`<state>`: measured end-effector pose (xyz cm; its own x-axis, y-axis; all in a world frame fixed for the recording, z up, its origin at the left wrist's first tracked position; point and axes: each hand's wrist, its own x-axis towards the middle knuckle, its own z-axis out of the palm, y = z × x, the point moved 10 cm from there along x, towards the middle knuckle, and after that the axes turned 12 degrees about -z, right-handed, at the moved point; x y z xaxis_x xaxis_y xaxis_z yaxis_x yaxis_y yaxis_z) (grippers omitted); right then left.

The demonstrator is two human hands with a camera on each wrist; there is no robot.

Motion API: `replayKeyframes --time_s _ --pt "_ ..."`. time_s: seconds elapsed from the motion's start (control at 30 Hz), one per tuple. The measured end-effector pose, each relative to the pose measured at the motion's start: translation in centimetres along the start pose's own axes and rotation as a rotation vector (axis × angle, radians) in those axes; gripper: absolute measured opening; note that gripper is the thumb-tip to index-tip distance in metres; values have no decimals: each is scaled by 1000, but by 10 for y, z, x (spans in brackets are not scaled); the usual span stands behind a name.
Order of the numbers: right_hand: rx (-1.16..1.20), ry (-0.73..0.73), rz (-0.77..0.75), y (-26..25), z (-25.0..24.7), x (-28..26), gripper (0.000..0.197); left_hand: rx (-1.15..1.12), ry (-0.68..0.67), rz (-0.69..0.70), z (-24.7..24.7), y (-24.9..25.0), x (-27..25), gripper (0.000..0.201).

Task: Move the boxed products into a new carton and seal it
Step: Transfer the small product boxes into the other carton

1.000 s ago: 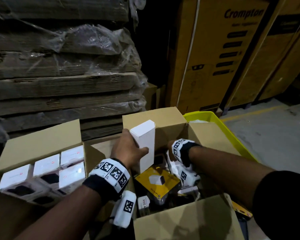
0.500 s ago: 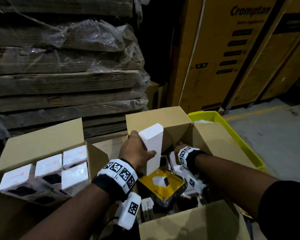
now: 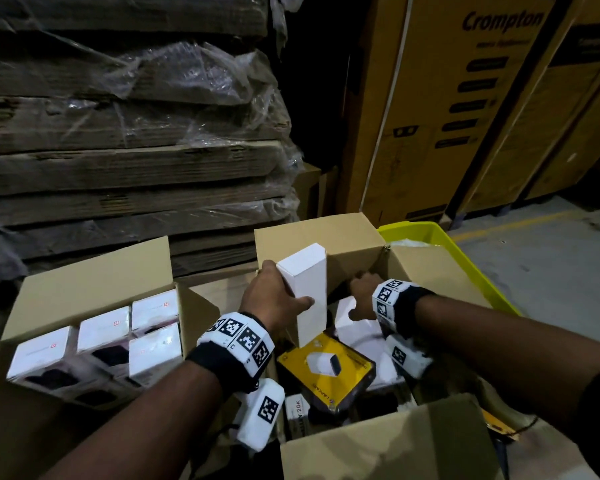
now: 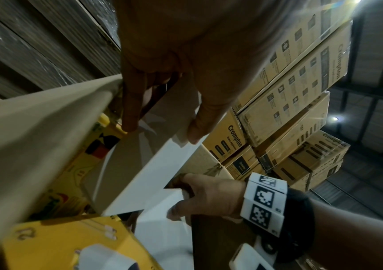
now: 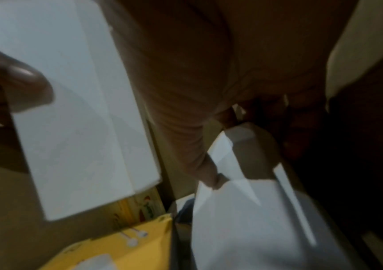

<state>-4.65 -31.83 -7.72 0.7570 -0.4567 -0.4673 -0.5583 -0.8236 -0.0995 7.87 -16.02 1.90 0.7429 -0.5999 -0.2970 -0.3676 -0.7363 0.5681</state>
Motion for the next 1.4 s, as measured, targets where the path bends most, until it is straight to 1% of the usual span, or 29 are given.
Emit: replayKeyframes --time_s 0.1,0.13,0.2,0.23,0.33,0.4,0.47,0.5,0.6,0.67,0.77,0.83,0.97,1.0,1.1,1.13,1.2,1.3,1.4 --pt "33 -33 -34 -2 -3 0 63 -10 -6 1 -1 0 -2 66" --pt "54 -51 -39 -4 -6 -4 61 -18 -8 1 -2 0 -2 66" --pt "134 -72 -26 -6 -11 -15 48 -38 -13 -4 -3 0 -5 67" --pt "171 -44 -12 -4 -16 -21 45 -47 -13 -1 -3 0 -6 67" --pt "246 33 33 1 -26 -36 59 -117 -27 -4 -7 -2 -11 65" --pt "302 87 25 2 -33 -46 59 -185 -37 -6 -12 -3 -15 65" --pt "362 174 7 3 -49 -61 48 -243 -25 3 -21 -4 -20 66" --pt "386 242 -10 3 -61 -71 42 -273 -9 19 -27 -3 -22 66" --pt "492 419 -72 6 -92 -103 35 -337 35 62 -50 0 -34 65" --pt "586 527 -148 2 -112 -126 30 -353 89 94 -68 1 -44 61" --pt "652 664 -275 -14 -141 -159 33 -390 141 127 -94 -2 -64 56" --pt "734 722 -360 -27 -157 -178 34 -442 150 151 -109 -7 -80 52" --pt "973 767 -533 -57 -176 -201 37 -468 227 190 -149 -27 -112 56" --pt "1011 761 -579 -70 -180 -204 36 -471 259 198 -161 -36 -120 60" --pt "1051 732 -696 -108 -193 -216 36 -475 351 204 -194 -62 -142 80" --pt "1055 717 -726 -122 -196 -219 36 -468 377 203 -204 -71 -149 82" --pt "1060 684 -766 -151 -199 -221 33 -442 411 191 -221 -91 -163 78" --pt "1044 641 -831 -195 -200 -223 31 -426 432 160 -240 -122 -175 63" --pt "1017 622 -866 -237 -200 -219 34 -450 459 112 -260 -159 -181 62"
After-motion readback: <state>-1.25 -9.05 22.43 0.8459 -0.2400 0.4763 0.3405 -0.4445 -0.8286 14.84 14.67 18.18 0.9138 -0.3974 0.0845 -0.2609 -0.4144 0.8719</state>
